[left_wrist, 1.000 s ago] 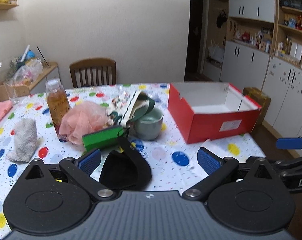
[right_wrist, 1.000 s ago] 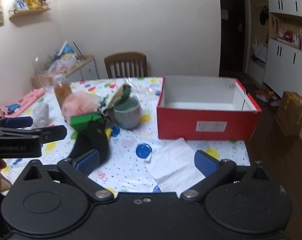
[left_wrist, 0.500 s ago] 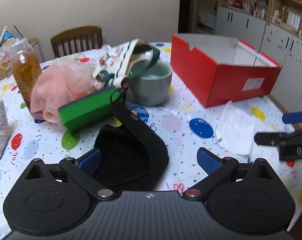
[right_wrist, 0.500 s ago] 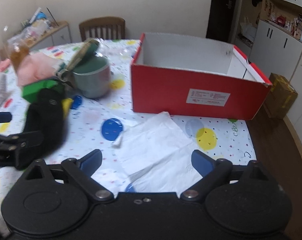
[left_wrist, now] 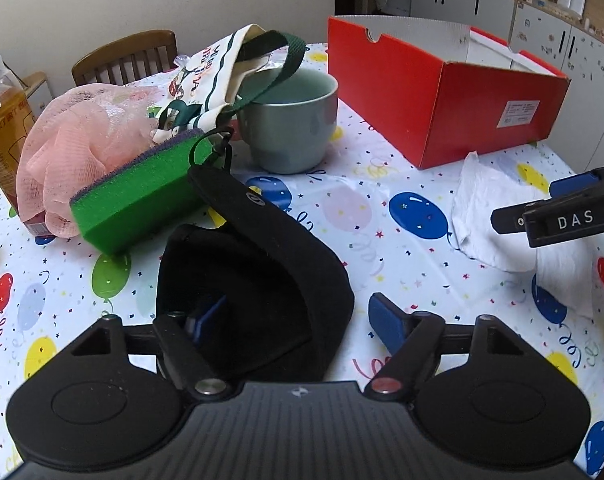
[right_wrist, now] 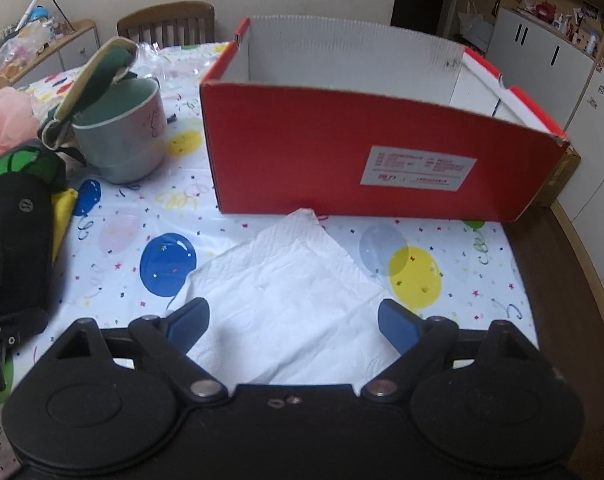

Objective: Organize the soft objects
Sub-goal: 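Grasp the black cloth mask with the left gripper while the right gripper grasps the white tissue, then lift the mask with the left gripper while the right gripper carries the tissue over the red box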

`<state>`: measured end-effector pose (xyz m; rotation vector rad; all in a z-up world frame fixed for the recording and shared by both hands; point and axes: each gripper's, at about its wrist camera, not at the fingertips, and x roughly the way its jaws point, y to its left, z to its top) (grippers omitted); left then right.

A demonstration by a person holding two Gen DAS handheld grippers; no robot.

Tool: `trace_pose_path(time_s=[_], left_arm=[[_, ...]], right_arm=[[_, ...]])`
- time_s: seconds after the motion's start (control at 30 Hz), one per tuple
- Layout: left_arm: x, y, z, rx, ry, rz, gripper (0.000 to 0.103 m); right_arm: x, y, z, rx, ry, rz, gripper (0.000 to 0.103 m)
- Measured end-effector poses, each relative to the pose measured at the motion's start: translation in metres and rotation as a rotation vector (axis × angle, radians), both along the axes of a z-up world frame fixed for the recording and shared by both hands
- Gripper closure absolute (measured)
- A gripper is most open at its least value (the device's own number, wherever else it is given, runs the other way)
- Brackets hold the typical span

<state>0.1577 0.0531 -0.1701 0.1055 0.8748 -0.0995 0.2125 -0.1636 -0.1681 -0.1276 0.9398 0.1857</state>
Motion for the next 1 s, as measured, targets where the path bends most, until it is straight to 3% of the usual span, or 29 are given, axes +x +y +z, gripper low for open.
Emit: trace_pose_path(time_s=[0.33, 0.47, 0.57, 0.6, 0.67, 0.73, 1.0], left_arm=[[0.003, -0.002, -0.006, -0.008, 0.019, -0.043, 0.063], [0.003, -0.002, -0.006, -0.034, 0.026, -0.053, 0.069], [0.002, -0.002, -0.004, -0.039, 0.026, -0.050, 0.070], [0.002, -0.001, -0.004, -0.042, 0.027, -0.048, 0.073], [0.002, 0.000, -0.003, -0.054, 0.028, -0.050, 0.081], [0.002, 0.000, -0.002, -0.063, 0.029, -0.055, 0.085], [0.000, 0.003, 0.013, -0.084, -0.007, -0.057, 0.093]], right_arm=[[-0.001, 0.002, -0.011, 0.010, 0.045, -0.008, 0.035], [-0.004, 0.000, -0.009, 0.027, 0.036, -0.021, 0.047], [-0.006, -0.003, -0.008, 0.026, 0.026, -0.036, 0.063], [-0.006, -0.004, -0.007, 0.025, 0.023, -0.043, 0.074], [-0.005, -0.006, -0.006, 0.025, 0.022, -0.048, 0.082], [-0.005, -0.007, -0.007, 0.007, 0.016, -0.049, 0.097], [-0.015, -0.018, 0.013, 0.044, -0.030, -0.071, 0.103]])
